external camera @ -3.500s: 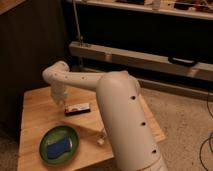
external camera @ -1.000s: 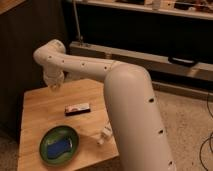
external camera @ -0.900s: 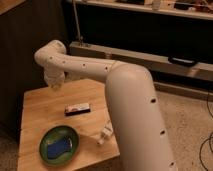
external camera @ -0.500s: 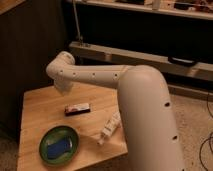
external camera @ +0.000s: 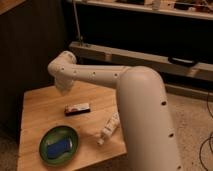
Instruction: Push the eraser across the table
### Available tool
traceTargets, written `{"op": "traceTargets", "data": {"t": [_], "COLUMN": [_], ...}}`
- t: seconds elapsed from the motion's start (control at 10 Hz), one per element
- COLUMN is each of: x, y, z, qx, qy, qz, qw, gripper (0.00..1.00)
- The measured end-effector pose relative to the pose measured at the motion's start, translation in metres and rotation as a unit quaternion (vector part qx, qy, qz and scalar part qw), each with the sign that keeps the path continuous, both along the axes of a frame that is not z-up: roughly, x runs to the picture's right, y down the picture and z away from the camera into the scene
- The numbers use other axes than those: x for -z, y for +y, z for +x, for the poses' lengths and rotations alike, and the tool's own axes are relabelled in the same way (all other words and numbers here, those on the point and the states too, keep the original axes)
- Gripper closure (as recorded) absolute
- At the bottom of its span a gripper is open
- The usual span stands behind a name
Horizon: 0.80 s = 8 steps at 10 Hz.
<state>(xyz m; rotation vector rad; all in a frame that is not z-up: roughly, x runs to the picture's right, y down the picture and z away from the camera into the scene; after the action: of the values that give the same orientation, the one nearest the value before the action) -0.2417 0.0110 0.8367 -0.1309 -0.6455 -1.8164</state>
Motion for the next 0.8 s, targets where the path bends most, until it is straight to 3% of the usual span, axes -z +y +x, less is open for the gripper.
{"op": "traceTargets", "data": {"t": [0.2, 0.4, 0.6, 0.8], "x": [-0.031, -0.058, -0.07, -0.066], "y": [0.014, 0.03, 0.035, 0.031], "z": [-0.009, -0.01, -0.003, 0.008], "qx": [0.018, 0.026, 0.031, 0.035], "qy": [-0.019, -0.033, -0.036, -0.035], "qz": [-0.027, -0.032, -0.023, -0.017], "qw": [0.9993, 0.9986, 0.9986, 0.9986], "gripper": [0.93, 0.93, 0.93, 0.93]}}
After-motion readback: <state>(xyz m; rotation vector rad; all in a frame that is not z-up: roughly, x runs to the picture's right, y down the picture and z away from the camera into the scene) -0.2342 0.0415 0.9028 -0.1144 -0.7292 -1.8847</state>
